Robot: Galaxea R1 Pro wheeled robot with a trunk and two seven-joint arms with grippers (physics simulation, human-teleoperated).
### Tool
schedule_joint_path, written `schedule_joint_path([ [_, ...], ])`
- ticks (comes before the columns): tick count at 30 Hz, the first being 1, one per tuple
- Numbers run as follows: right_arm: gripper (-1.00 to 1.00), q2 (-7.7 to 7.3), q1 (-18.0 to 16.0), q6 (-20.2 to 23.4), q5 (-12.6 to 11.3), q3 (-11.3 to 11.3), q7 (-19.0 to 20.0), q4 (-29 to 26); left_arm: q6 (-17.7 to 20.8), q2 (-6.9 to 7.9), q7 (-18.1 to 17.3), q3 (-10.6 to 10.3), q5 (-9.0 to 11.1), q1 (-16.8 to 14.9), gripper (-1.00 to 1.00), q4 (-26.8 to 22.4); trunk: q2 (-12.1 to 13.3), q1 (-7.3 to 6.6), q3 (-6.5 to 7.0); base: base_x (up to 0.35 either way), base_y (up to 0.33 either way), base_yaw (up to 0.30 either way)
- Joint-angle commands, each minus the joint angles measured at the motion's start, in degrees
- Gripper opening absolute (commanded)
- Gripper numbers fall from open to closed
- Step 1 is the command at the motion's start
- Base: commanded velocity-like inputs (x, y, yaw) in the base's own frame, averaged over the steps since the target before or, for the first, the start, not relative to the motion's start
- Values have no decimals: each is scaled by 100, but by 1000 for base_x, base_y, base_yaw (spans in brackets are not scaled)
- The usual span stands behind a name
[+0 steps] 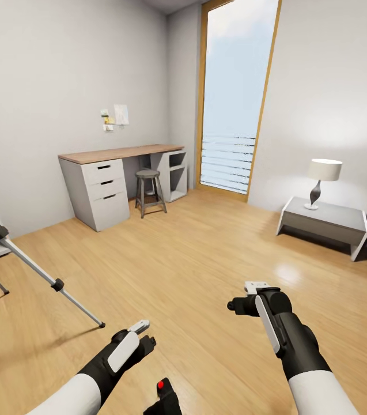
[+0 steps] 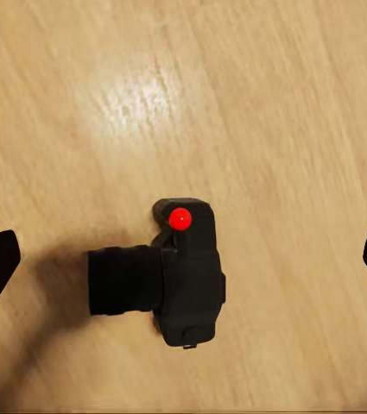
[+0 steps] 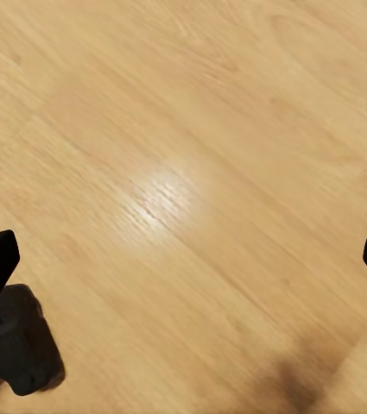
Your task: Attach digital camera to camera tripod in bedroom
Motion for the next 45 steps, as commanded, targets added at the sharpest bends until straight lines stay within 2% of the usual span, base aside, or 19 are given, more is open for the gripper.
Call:
schedule_joint_path([
  [1, 100, -5, -22, 15, -9, -11, 4, 28, 40, 38, 12, 3, 36, -2, 100, 23, -3, -2, -6, -54, -31, 0],
  [6, 100, -16, -64, -2, -3, -29, -2, 189, 203, 123, -148, 164, 22, 1, 100, 184, -3, -2, -6, -140, -81, 0],
  [14, 100, -23, -83, -10, 1, -13, -7, 259, 344, 158, -405, 410, 16, 3, 100, 322, -3, -2, -6, -240, -118, 0],
  [20, 100, -23, -88, -15, 6, -6, -14, 252, 355, 166, -596, 439, 13, 3, 100, 344, -3, -2, -6, -150, -57, 0],
  [31, 100, -23, -90, -14, 11, -10, -17, 226, 356, 156, -616, 446, 13, 3, 100, 346, -3, -2, -6, -35, -13, 0],
  [38, 100, -23, -87, -14, 11, -11, -18, 215, 349, 124, -605, 457, 16, -40, 100, 318, -3, -2, -6, -8, -3, 0],
  [45, 100, -20, -85, -14, 11, -11, -18, 193, 327, -67, -518, 486, 15, -116, 100, -74, -3, -2, -6, -3, -1, 0],
])
